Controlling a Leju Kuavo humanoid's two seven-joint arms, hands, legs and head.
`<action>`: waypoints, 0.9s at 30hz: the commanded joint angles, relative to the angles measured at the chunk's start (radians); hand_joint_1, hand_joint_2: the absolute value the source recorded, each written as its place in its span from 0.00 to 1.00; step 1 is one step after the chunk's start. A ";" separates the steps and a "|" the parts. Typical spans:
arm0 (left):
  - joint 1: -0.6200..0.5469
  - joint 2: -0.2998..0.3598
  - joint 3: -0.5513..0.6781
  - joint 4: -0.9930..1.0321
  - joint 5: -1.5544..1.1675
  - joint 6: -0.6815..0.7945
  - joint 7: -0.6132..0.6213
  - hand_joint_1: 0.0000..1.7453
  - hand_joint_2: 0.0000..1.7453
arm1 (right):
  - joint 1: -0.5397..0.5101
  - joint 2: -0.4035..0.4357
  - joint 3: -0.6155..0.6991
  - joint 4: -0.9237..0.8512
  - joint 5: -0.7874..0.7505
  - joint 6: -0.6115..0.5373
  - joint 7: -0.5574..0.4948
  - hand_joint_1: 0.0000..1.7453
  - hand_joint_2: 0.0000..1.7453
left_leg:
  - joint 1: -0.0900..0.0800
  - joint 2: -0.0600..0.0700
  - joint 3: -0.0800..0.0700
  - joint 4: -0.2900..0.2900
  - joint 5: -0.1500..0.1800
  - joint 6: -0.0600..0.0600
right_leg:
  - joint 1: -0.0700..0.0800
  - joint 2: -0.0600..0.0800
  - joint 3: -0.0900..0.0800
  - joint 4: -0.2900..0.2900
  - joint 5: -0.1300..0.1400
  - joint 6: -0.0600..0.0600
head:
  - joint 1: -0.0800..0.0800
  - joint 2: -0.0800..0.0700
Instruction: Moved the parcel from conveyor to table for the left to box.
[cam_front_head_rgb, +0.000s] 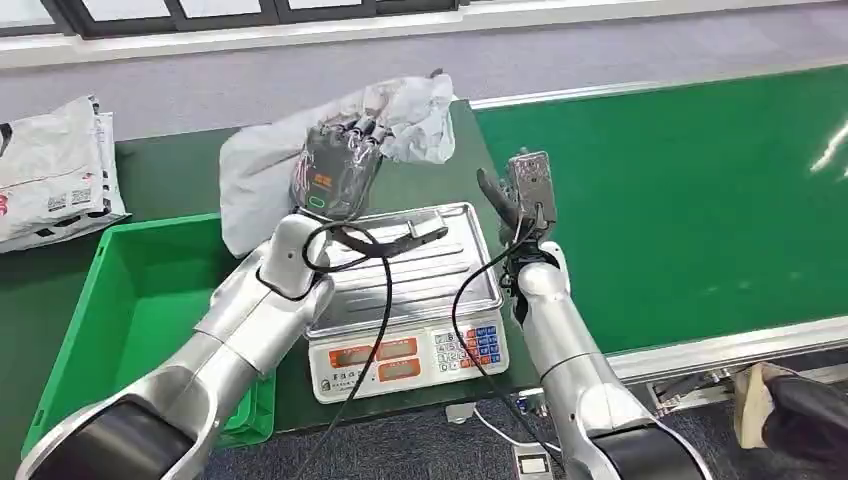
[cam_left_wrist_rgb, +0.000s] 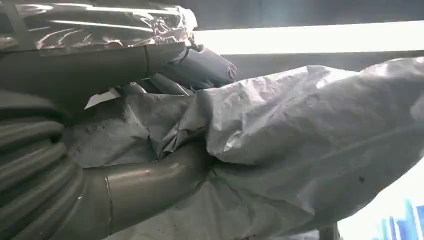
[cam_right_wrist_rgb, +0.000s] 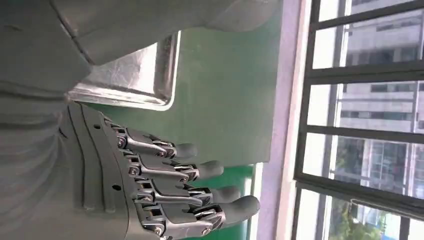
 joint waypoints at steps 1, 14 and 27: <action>-0.057 0.134 -0.167 -0.159 -0.034 0.000 0.219 1.00 1.00 | -0.052 0.013 -0.053 0.085 -0.006 -0.004 -0.005 0.00 1.00 | 0.000 0.004 0.002 -0.001 0.000 0.000 | 0.000 0.005 0.000 0.000 0.001 -0.001 | 0.000 0.000; -0.094 0.143 -0.114 0.351 -0.034 -0.269 0.468 1.00 1.00 | -0.028 -0.021 -0.068 0.154 -0.016 -0.030 0.014 0.00 1.00 | 0.001 0.004 0.003 -0.002 0.001 0.000 | 0.001 0.004 0.001 -0.001 0.002 -0.002 | 0.000 0.000; -0.021 0.180 0.117 0.325 -0.004 -0.271 0.398 1.00 1.00 | -0.159 -0.060 -0.062 0.352 -0.030 -0.018 0.010 0.00 1.00 | 0.001 0.000 -0.002 0.000 0.001 0.000 | 0.001 0.001 -0.003 0.001 0.001 -0.002 | 0.000 0.000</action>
